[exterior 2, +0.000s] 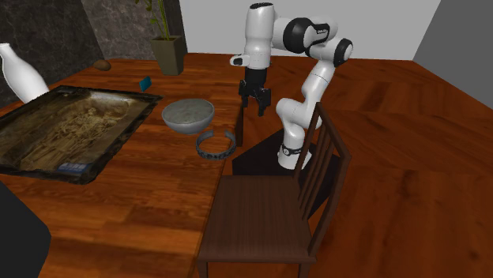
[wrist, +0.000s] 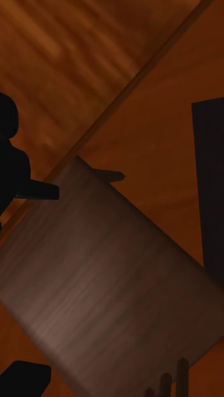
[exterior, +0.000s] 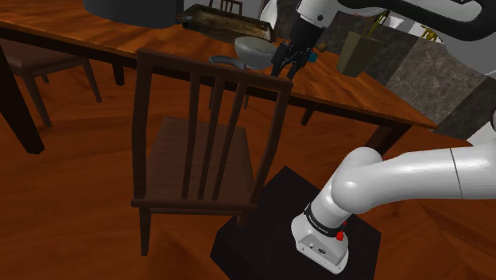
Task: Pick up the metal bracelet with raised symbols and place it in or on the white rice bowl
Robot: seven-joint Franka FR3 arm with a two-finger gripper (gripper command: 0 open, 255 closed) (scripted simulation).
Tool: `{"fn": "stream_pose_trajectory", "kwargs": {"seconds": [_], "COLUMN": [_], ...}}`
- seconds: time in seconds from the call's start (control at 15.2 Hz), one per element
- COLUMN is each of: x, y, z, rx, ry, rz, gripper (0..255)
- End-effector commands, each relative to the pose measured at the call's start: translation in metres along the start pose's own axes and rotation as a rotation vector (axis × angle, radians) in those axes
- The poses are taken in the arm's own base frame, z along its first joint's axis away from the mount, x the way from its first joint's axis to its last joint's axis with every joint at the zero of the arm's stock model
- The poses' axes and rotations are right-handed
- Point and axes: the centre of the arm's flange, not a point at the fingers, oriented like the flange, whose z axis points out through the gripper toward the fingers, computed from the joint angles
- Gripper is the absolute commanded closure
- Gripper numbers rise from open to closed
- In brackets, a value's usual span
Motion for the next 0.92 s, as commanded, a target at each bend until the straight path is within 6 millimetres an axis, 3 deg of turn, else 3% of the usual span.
{"fn": "stream_pose_trajectory", "kwargs": {"seconds": [0.0,0.86], "x": [0.0,0.159], "y": [0.0,-0.089], "z": [0.0,0.018], "rx": [0.0,-0.034], "ry": [0.0,-0.066], "rz": [0.0,0.023], "gripper": [0,0]}}
